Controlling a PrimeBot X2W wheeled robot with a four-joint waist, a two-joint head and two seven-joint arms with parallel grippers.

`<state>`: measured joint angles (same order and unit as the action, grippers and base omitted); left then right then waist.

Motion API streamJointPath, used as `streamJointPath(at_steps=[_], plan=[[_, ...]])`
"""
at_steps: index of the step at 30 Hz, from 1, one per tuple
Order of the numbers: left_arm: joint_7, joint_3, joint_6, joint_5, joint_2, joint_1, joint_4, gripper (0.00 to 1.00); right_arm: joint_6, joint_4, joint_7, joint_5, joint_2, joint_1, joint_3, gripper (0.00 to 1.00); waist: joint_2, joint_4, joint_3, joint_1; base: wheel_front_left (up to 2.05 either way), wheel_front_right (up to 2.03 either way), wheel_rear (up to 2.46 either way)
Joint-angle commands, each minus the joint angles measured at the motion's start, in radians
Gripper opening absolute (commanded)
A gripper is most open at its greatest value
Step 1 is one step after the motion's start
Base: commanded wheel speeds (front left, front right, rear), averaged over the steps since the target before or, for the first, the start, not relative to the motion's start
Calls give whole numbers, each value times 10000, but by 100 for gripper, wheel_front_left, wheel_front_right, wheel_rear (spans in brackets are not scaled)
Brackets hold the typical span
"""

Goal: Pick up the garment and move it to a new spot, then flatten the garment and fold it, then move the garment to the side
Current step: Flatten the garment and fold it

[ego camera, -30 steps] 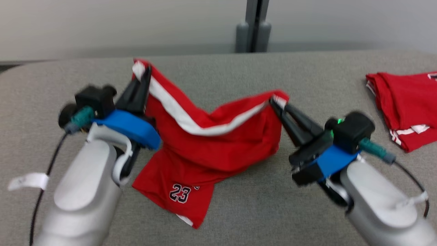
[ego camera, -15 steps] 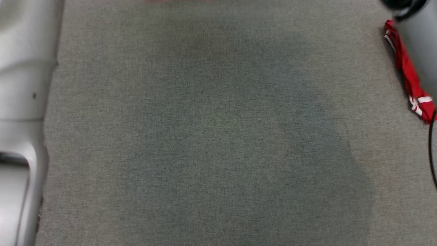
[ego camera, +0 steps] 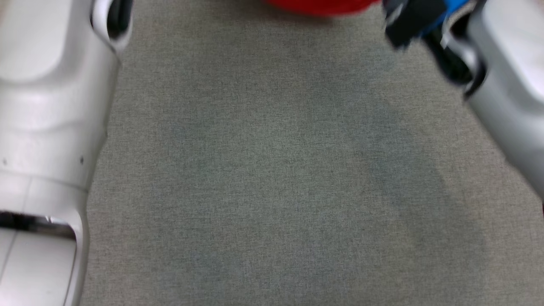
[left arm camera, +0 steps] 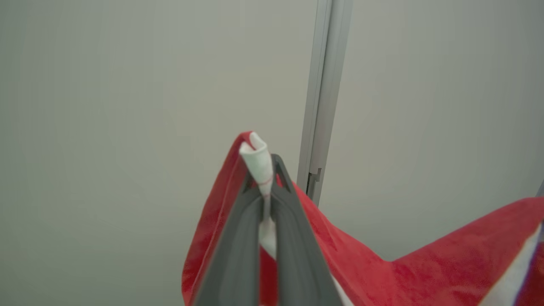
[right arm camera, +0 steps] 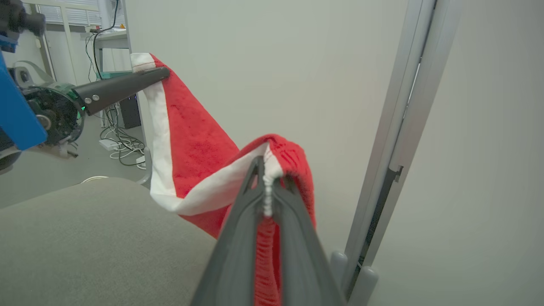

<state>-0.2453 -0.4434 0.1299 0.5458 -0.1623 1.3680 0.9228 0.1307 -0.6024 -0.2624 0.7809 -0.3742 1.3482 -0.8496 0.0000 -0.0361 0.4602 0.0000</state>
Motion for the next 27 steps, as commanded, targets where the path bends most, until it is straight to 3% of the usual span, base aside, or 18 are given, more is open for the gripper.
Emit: streamJointPath(at_steps=[1,5,13,22,27], plan=[[-82,62,7,97,-113,-331,6,0,1,155,-27,12,-41,-369,-168,0,0,11,12,0,0,0,0],[-193,324,4,339,-361,-2291,-406,0,-1,1071,-29,36,-310,-2054,-284,0,0,-84,-130,0,0,0,0],[-201,1643,-499,185,-584,-7063,-3047,0,1,2856,-29,-290,-707,-6039,-109,0,0,-41,-959,0,0,0,0],[-202,2323,-1026,128,-520,-11723,-5127,0,1,3859,-29,-705,-919,-9406,-469,0,0,-36,-2343,0,0,0,0],[-126,2353,-1299,209,-644,-13491,-6148,0,1,4349,-29,-747,-800,-10979,-440,0,0,122,-3033,0,0,0,0]])
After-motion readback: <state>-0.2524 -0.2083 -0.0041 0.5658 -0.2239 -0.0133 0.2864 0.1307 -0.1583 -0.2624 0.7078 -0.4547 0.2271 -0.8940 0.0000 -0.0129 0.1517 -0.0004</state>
